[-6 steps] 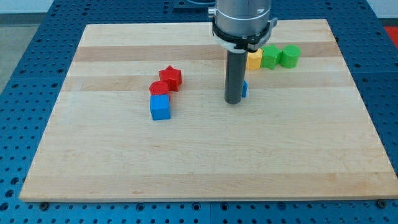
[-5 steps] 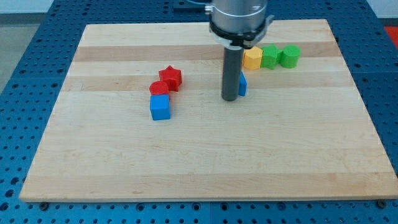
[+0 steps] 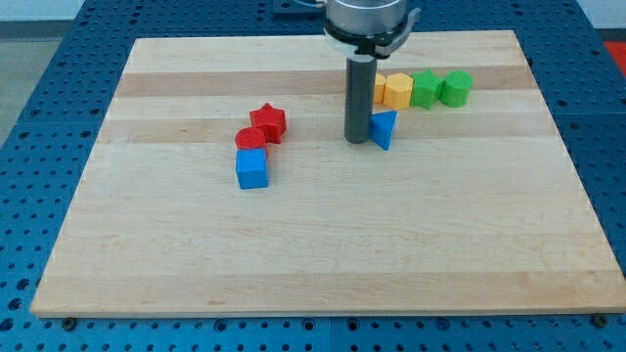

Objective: Move the blue triangle bottom of the green star

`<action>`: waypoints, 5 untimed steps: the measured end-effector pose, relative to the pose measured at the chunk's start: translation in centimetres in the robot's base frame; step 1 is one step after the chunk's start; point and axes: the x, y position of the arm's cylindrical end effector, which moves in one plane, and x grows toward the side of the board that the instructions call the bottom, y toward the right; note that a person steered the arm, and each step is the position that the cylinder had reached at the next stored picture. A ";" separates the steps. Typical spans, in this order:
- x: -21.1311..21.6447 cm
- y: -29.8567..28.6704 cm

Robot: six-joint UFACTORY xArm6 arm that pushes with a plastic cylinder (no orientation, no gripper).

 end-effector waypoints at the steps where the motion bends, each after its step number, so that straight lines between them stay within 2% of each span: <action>1: -0.1 1.0; 5: 1.5 5.9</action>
